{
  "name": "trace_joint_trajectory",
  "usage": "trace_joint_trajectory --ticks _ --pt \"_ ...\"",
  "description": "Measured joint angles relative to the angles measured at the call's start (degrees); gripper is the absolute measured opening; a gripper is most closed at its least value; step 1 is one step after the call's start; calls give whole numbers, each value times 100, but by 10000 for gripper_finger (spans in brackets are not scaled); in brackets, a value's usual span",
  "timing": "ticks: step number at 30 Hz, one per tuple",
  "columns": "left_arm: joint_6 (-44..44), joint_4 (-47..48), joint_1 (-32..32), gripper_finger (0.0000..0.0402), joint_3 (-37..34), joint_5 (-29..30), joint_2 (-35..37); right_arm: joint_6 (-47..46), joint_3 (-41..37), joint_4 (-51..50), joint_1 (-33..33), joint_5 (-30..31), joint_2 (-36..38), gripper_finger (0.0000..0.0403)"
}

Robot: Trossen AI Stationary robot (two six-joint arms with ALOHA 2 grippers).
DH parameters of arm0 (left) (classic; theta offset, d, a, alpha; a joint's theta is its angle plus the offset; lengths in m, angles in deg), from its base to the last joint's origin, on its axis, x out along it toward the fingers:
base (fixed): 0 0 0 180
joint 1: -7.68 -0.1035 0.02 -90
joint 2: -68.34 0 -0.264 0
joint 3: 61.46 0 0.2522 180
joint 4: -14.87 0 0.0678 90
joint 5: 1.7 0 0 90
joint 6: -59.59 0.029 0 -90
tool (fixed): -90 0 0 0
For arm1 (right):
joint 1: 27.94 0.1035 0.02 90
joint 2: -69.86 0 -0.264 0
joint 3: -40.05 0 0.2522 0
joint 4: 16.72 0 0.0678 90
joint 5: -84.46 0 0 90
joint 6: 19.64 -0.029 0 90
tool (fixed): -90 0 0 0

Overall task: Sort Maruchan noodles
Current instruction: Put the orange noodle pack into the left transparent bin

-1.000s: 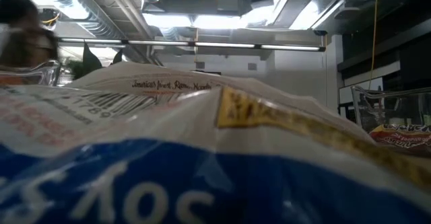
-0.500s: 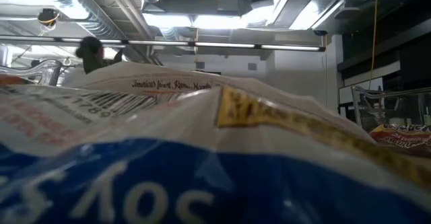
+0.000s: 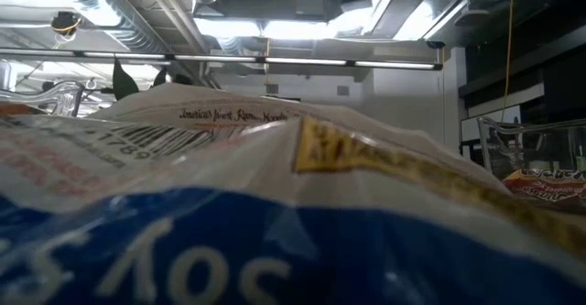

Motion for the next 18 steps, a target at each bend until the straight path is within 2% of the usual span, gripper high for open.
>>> trace_joint_trajectory --ticks 7,10,14,18 --pt "-277 -106 -173 292 0 -306 -105 46 -4 -5 -18 32 -142 0" --pt "-277 -340 -173 297 2 -351 -187 112 -4 -32 -52 17 -186 0" --pt "-241 -528 -228 298 2 -740 -373 147 -2 28 -162 -60 -242 0" --pt "-280 -580 -305 298 2 -759 -534 169 -2 215 -256 -270 -283 0"
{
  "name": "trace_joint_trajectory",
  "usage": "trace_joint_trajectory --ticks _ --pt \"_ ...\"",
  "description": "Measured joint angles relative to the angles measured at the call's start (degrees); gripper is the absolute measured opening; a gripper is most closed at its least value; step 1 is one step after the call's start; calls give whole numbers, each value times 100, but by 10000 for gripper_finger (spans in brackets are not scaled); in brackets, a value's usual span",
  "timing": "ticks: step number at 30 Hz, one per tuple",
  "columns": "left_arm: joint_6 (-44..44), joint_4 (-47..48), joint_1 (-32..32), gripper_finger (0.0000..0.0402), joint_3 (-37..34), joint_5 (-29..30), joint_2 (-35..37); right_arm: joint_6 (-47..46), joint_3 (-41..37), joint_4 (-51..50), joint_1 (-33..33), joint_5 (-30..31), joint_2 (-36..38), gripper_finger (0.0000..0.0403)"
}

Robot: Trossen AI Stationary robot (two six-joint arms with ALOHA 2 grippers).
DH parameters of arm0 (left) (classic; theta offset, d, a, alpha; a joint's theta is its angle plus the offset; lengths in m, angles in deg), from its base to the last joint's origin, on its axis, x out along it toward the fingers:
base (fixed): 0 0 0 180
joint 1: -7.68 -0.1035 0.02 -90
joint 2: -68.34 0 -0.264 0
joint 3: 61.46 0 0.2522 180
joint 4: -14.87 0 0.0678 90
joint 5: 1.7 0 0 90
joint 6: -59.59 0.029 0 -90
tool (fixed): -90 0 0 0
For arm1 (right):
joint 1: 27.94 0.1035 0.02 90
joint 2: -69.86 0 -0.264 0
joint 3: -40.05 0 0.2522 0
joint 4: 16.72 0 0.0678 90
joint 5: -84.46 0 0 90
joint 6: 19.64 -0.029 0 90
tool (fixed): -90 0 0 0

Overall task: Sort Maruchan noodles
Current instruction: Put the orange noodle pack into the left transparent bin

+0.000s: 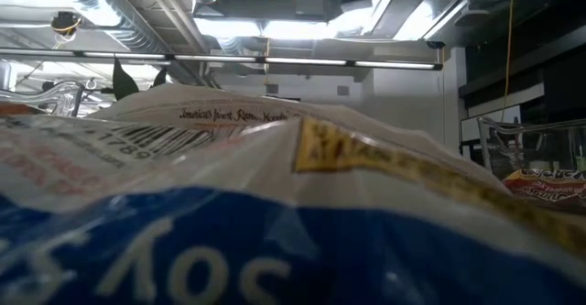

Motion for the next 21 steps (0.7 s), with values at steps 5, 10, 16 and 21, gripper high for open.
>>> trace_joint_trajectory --ticks 5,10,16,21 --pt "-4 -142 -25 286 0 61 -39 -23 0 50 -66 -190 -4 0" --pt "-42 -166 -25 254 0 408 -37 -12 0 109 -66 -275 -4 2" --pt "-45 -161 -49 192 0 423 -37 -21 0 96 -66 -344 -4 5" --pt "-84 -142 -47 143 0 417 -37 -23 0 70 -66 -464 -4 8"
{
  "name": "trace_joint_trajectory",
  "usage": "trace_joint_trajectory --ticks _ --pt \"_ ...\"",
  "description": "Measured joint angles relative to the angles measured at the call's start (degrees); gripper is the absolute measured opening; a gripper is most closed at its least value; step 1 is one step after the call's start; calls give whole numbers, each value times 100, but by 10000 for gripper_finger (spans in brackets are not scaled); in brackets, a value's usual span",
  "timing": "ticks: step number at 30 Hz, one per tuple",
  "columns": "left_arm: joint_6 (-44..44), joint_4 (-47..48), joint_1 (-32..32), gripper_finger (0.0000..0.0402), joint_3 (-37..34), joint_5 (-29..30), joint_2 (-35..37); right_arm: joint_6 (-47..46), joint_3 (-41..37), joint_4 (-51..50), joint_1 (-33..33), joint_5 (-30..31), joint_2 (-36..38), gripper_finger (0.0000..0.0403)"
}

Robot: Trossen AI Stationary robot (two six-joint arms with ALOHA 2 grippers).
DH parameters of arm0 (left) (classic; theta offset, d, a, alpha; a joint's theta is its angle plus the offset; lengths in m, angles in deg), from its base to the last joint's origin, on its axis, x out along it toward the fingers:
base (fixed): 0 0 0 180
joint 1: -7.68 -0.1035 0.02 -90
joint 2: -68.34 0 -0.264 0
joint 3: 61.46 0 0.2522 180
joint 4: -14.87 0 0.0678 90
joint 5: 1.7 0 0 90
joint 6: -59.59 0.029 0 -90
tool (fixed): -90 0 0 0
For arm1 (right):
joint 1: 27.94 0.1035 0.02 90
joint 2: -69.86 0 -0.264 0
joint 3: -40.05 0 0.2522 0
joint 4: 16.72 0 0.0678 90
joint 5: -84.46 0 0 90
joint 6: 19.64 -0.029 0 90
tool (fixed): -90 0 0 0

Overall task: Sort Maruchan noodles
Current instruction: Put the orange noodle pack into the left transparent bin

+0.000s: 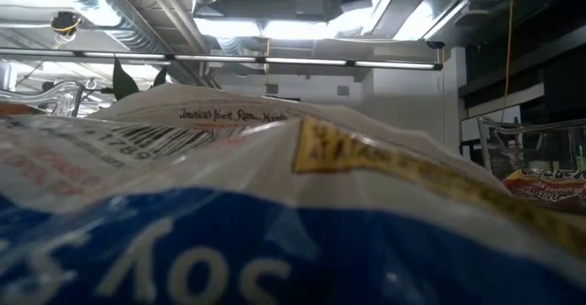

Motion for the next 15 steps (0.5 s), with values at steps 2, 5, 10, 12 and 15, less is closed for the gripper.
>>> trace_joint_trajectory --ticks 2,5,10,12,15 --pt "-68 12 6 128 0 17 -2 16 0 -13 -3 -116 0 19" --pt "-215 8 55 112 0 44 0 29 0 -34 5 -247 37 56" --pt "-648 159 190 97 0 434 83 -3 154 -321 22 -338 456 136" --pt "-1064 345 252 95 0 688 99 -43 218 -466 22 -301 685 159" --pt "-2535 890 389 95 2 694 272 -194 232 -754 22 -122 943 179"
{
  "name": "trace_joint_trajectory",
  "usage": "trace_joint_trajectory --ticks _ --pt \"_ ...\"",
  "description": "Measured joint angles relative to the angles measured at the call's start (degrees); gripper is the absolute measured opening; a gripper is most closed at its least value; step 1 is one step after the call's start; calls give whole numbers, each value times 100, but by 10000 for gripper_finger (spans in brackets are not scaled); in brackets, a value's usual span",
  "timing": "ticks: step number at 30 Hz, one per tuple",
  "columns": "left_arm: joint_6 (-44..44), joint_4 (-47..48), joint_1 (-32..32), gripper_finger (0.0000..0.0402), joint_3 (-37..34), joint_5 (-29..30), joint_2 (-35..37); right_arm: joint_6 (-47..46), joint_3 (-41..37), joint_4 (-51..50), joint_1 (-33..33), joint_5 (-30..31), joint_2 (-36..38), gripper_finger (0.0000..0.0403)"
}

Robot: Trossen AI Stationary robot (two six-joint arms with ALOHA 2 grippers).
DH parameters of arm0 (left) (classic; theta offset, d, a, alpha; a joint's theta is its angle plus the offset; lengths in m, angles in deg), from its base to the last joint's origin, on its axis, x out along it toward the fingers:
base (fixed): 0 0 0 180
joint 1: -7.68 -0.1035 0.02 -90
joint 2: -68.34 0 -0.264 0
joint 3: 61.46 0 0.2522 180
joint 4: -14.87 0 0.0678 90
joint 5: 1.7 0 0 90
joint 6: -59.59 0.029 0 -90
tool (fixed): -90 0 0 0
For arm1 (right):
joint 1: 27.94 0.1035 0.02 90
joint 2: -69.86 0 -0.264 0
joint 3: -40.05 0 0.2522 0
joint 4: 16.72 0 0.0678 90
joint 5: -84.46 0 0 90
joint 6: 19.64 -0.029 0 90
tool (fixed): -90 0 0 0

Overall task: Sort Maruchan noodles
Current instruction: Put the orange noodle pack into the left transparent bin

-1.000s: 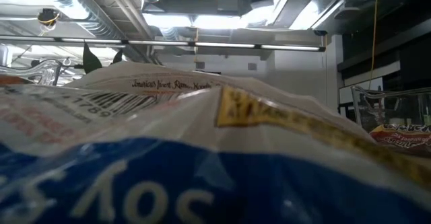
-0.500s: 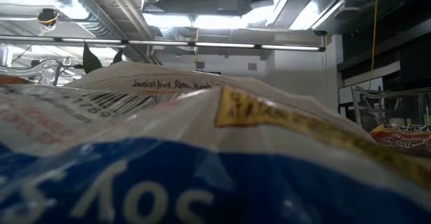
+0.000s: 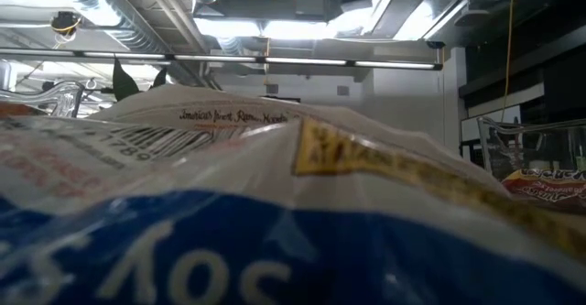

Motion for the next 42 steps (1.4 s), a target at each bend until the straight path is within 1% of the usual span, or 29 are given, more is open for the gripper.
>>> trace_joint_trajectory --ticks 4,7,10,11,15,17,19,24,26,28,33,35,38,42 --pt "-2343 1570 307 95 2 -685 380 -150 -4 -473 21 95 219 181" --pt "-3837 2574 741 95 2 -786 623 -171 -2 -762 88 308 272 176" --pt "-5216 3456 1176 95 2 -1146 948 -182 -13 -1024 194 390 245 173" --pt "-5571 3708 1308 95 2 -1258 1040 -184 -13 -1034 195 398 216 172" --pt "-6494 4813 1746 95 -2 -1470 1521 -204 -13 -1148 281 427 125 172" --pt "-6914 5462 1898 94 0 -1924 1757 -256 -11 -1172 297 505 75 172" --pt "-7196 6130 1997 91 0 -2546 1914 -308 -13 -1293 300 531 20 172" --pt "-7183 7219 1998 88 -2 -4223 2038 -422 -12 -1345 295 543 -53 172" --pt "-7004 7478 1966 88 0 -4704 2016 -422 -11 -1357 295 612 -76 172" --pt "-6745 7645 1944 88 -1 -4768 1999 -420 -15 -1373 295 665 -88 172" --pt "-5778 7466 1806 88 0 -4802 1746 -418 -15 -1367 294 818 -82 172" --pt "-5484 7379 1688 88 0 -5040 1552 -416 -15 -1364 293 898 -82 172" --pt "-5030 7402 1540 88 0 -5607 1193 -398 -15 -1369 291 902 -82 172" --pt "-4370 7406 1326 88 0 -6087 712 -343 -14 -1389 291 903 -82 172"
